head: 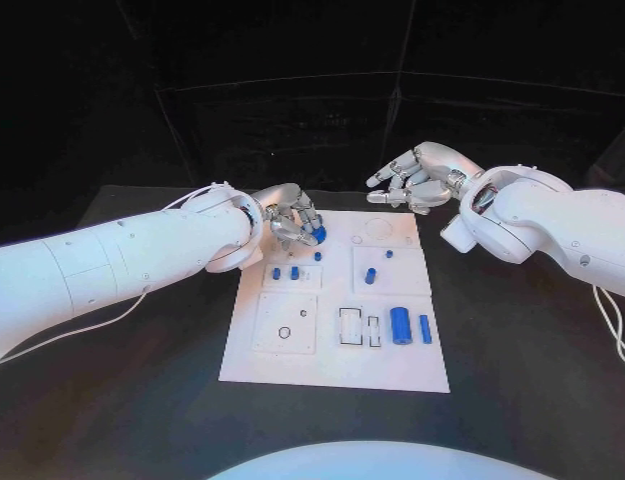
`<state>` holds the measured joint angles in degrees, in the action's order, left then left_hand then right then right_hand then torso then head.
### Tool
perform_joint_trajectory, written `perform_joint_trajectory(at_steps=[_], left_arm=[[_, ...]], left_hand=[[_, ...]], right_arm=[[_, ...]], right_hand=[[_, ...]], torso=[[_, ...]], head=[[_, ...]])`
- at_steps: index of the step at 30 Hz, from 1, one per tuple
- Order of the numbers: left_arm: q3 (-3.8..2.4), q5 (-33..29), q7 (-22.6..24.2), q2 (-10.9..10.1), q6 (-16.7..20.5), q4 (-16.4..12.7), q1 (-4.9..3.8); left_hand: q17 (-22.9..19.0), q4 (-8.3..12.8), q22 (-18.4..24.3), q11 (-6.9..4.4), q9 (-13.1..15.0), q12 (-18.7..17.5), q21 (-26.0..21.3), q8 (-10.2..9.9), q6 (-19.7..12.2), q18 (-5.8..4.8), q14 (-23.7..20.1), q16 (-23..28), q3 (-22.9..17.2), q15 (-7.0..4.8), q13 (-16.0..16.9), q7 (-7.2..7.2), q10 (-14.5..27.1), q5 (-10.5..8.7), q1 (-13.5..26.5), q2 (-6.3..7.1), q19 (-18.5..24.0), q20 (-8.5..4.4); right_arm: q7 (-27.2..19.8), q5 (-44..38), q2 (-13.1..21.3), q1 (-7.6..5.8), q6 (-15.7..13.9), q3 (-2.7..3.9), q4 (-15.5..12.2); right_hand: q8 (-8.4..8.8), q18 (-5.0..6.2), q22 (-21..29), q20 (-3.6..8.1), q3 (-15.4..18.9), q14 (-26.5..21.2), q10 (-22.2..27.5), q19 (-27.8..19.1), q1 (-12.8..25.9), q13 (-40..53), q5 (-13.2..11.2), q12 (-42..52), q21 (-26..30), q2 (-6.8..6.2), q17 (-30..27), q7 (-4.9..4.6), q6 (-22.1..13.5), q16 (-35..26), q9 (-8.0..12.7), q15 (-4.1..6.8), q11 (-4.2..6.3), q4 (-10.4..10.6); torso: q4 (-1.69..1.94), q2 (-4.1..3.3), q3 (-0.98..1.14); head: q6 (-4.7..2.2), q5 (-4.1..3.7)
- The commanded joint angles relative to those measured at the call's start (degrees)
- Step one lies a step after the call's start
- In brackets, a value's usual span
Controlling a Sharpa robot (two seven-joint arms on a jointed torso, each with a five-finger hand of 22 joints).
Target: Assemble the parts on the task board
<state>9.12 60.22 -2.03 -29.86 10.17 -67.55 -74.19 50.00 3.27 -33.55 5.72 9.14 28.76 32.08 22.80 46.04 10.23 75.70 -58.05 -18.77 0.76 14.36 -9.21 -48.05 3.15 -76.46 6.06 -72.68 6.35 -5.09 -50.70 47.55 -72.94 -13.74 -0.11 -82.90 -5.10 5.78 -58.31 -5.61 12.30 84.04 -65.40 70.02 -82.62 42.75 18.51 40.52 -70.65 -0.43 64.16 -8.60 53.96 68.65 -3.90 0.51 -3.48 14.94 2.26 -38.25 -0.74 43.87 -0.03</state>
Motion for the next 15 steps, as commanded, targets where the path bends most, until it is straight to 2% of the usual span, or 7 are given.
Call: perform_joint_trajectory(at_steps=[1, 4, 6, 11, 15], left_arm=[[0.18, 9.90, 4.57, 1.44, -2.60, 1.74, 0.01], [0.68, 12.66, 4.54, 2.60, -3.54, 3.05, 0.06], [0.94, 13.87, 4.34, 3.21, -4.12, 3.78, 0.14], [1.33, 15.69, 3.89, 4.67, -5.99, 5.63, 0.54], [1.44, 16.22, 3.85, 5.43, -6.78, 6.55, 0.92]], left_hand=[[6.32, 0.48, -0.95, -0.24, -1.44, -1.22, 1.76, -1.63, 1.43, 0.21, 3.76, -6.91, -0.16, -0.36, -1.99, 0.34, -1.17, -0.10, 0.36, 0.88, -2.18, -0.33], [11.03, 0.71, -6.55, -0.44, -2.60, -2.22, 7.99, -3.00, 2.81, -0.66, 6.16, -11.96, -0.29, -0.45, -3.74, 0.58, -1.94, -0.14, 0.68, 1.05, -4.86, -0.58], [12.34, 0.72, -8.67, -0.42, -3.00, -2.59, 10.25, -3.50, 3.30, -0.99, 6.72, -13.37, -0.26, -0.47, -4.39, 0.57, -2.15, -0.18, 0.88, 1.09, -5.60, -0.65], [14.98, 0.85, -13.23, -0.40, -3.82, -3.31, 15.06, -4.56, 4.20, -1.78, 7.85, -16.12, -0.28, -0.54, -5.71, 0.64, -2.40, -0.18, 1.05, 0.99, -7.05, -0.67], [15.62, 0.48, -14.98, -0.42, -4.11, -3.54, 16.88, -4.92, 4.64, -2.07, 8.20, -16.94, 0.56, -0.55, -6.20, 0.63, -2.47, -0.33, 1.94, 1.38, -7.54, -0.68]], right_arm=[[-0.43, -0.06, -0.11, -0.10, 0.29, 0.03, -0.08], [-0.42, -0.06, -0.16, -0.10, 0.28, 0.03, -0.10], [-0.43, -0.06, -0.20, -0.10, 0.27, 0.03, -0.10], [-0.45, -0.06, -0.31, -0.10, 0.19, 0.03, -0.08], [-0.51, -0.06, -0.37, -0.10, 0.07, 0.03, -0.06]], right_hand=[[-0.34, 0.98, 0.03, 0.07, 0.26, 0.11, 0.05, -0.44, 0.04, -0.09, 0.23, -0.01, 0.30, 0.47, 0.00, 0.08, -0.23, -0.19, -0.07, 0.30, 0.02, 0.08], [-0.34, 0.98, 0.03, 0.07, 0.26, 0.11, 0.05, -0.44, 0.04, -0.09, 0.23, -0.01, 0.30, 0.47, 0.00, 0.08, -0.23, -0.19, -0.07, 0.30, 0.02, 0.08], [-0.34, 0.98, 0.03, 0.07, 0.26, 0.11, 0.05, -0.44, 0.04, -0.09, 0.23, -0.01, 0.30, 0.47, 0.00, 0.08, -0.23, -0.19, -0.07, 0.30, 0.02, 0.08], [-0.34, 0.98, 0.01, 0.07, 0.25, 0.13, 0.04, -0.42, -0.04, -0.11, 0.28, 0.00, 0.30, 0.54, 0.04, 0.09, -0.23, -0.17, -0.08, 0.30, 0.03, 0.05], [-0.39, 0.99, 0.08, 0.07, 0.20, 0.13, 0.05, -0.44, -0.13, -0.14, 0.43, 0.03, 0.36, 0.73, 0.03, 0.11, -0.18, -0.21, -0.09, 0.31, 0.04, 0.06]], torso=[[-0.11, -0.02, 0.00], [-0.03, -0.03, 0.01], [-0.01, -0.03, 0.00], [-0.08, -0.02, -0.01], [-0.08, -0.01, 0.00]], head=[[-0.03, -0.12], [-0.05, -0.23], [-0.07, -0.28], [-0.06, -0.40], [-0.07, -0.50]])
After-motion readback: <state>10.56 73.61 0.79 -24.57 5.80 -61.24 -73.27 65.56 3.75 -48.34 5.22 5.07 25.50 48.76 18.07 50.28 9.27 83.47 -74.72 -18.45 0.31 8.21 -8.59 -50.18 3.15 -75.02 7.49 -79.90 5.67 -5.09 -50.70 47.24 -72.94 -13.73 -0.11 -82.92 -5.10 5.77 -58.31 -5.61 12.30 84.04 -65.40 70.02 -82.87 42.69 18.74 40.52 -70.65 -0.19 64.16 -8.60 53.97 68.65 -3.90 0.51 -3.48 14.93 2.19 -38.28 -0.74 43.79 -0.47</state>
